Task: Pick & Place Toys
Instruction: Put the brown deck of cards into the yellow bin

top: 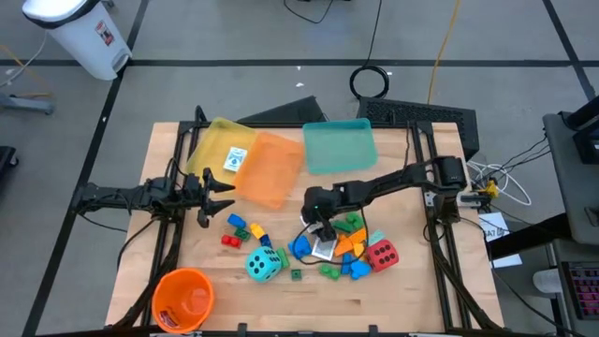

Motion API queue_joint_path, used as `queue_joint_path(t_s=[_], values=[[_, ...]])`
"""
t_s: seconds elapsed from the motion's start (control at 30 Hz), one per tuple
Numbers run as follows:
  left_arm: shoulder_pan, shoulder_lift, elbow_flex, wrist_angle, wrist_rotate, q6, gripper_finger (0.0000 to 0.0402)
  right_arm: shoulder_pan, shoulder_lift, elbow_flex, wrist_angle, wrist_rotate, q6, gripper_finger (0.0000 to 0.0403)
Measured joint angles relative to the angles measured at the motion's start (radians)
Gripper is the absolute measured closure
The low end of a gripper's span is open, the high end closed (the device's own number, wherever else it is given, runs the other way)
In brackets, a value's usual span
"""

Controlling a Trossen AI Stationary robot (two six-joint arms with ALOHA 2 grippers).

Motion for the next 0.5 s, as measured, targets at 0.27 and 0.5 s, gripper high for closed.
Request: queue_joint_path(t_s=[0.27, 0.5], values=[[0.0, 0.0, 0.0, 0.0, 0.0, 0.0, 0.0188, -0.024, 0.026, 0.002, -0.052, 0.003, -0.012, 0.0058], [0.0, 0.0, 0.0, 0.0, 0.0, 0.0, 0.0193, -0.024, 0.026, 0.002, -0.049, 0.006, -0.023, 0.0134]])
